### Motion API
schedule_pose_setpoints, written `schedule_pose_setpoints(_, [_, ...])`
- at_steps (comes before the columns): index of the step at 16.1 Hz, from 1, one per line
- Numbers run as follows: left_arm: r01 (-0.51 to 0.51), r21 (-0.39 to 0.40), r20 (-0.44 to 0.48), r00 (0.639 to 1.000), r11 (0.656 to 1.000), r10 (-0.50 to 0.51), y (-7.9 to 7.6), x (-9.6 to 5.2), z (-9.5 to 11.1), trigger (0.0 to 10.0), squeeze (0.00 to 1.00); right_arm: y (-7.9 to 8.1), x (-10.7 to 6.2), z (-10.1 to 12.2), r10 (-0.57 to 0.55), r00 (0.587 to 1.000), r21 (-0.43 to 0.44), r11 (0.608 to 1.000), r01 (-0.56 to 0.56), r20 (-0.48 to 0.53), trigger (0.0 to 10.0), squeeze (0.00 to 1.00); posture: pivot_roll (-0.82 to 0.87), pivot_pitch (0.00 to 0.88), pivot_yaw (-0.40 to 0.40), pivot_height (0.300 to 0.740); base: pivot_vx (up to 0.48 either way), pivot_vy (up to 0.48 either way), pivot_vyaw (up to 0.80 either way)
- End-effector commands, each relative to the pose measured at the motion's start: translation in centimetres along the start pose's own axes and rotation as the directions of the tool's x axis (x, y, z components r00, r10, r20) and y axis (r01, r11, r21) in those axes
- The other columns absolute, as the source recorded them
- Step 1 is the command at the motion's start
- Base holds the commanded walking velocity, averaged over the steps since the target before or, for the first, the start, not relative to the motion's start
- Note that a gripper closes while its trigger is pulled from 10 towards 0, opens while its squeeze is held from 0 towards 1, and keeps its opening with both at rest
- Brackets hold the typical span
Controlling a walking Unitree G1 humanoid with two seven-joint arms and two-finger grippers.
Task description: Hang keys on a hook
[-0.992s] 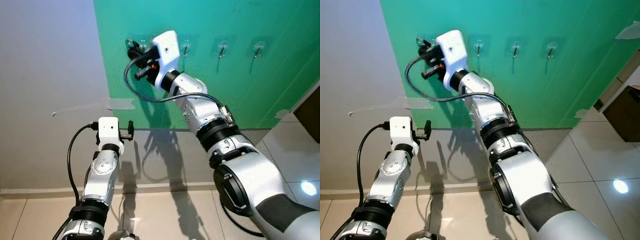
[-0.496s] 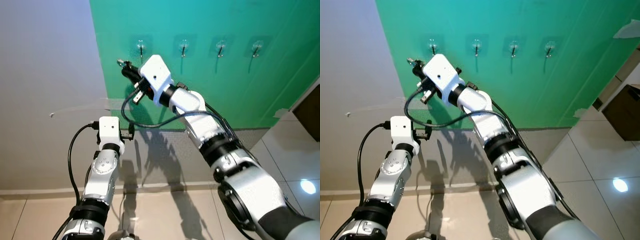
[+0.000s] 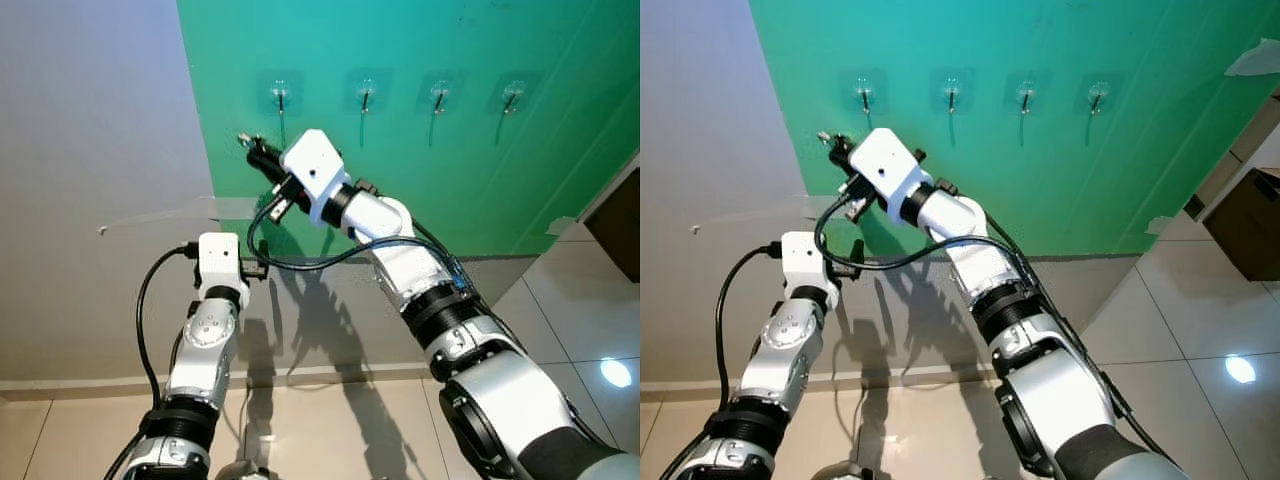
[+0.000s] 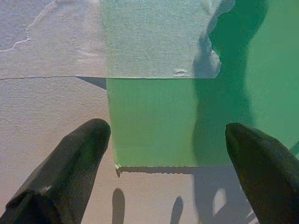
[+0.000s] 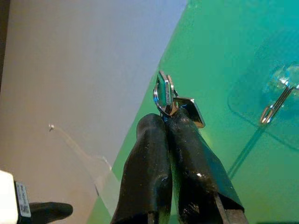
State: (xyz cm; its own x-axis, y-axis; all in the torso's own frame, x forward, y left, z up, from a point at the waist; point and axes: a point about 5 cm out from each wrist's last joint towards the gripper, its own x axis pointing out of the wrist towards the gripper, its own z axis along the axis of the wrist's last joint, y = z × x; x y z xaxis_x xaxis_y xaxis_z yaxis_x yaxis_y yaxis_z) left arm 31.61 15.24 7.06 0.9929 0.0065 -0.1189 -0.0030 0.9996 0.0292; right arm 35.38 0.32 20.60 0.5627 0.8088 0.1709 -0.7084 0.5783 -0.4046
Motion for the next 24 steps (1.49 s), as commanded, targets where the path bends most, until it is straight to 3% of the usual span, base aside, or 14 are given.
schedule_pose_setpoints(1, [0.009,0.004,-0.004,1.000,1.000,-0.009,-0.3,0.2,0.2,10.0,0.00,-0.7,0.1,0.6,-0.024,1.000,0.008,1.000,0.024,0.014,0.0,0.00,0.01,0.000,-0.039,0.740,0.000,0.000,0.00])
schedule_pose_setpoints(7, [0.005,0.007,-0.002,1.000,1.000,-0.005,-0.1,0.2,0.2,10.0,0.00,-1.3,0.2,0.6,-0.063,0.998,0.011,0.998,0.063,-0.013,0.0,0.00,0.01,0.000,-0.036,0.740,0.000,0.000,0.00])
schedule_pose_setpoints(8, [0.007,0.009,-0.001,1.000,1.000,-0.007,-0.2,0.2,0.3,10.0,0.00,-1.6,0.3,0.5,-0.087,0.996,0.005,0.996,0.088,-0.029,10.0,0.00,0.01,0.000,-0.034,0.740,0.000,0.000,0.00])
schedule_pose_setpoints(15, [0.014,0.015,-0.003,1.000,1.000,-0.014,-0.3,0.3,0.3,10.0,0.00,-2.2,0.3,0.5,-0.134,0.990,0.007,0.991,0.134,-0.046,10.0,0.00,0.01,0.000,-0.028,0.740,0.000,0.000,0.00])
schedule_pose_setpoints(19, [0.016,0.018,-0.004,1.000,1.000,-0.016,-0.2,0.4,0.3,10.0,0.00,-3.1,0.5,0.8,-0.182,0.982,0.110,0.976,0.187,-0.047,10.0,0.00,0.01,0.000,-0.026,0.740,0.000,0.000,0.00])
schedule_pose_setpoints(22, [0.017,0.019,-0.003,1.000,1.000,-0.017,-0.2,0.4,0.3,10.0,0.00,-3.8,0.2,-0.2,-0.247,0.963,0.118,0.959,0.259,-0.110,10.0,0.00,0.01,0.000,-0.026,0.740,0.000,0.000,0.00])
schedule_pose_setpoints(24, [0.018,0.019,-0.004,1.000,1.000,-0.017,-0.1,0.3,0.3,10.0,0.00,-4.1,-0.5,-1.8,-0.294,0.936,0.168,0.930,0.327,-0.194,10.0,0.00,0.01,0.000,-0.027,0.740,0.000,0.000,0.00])
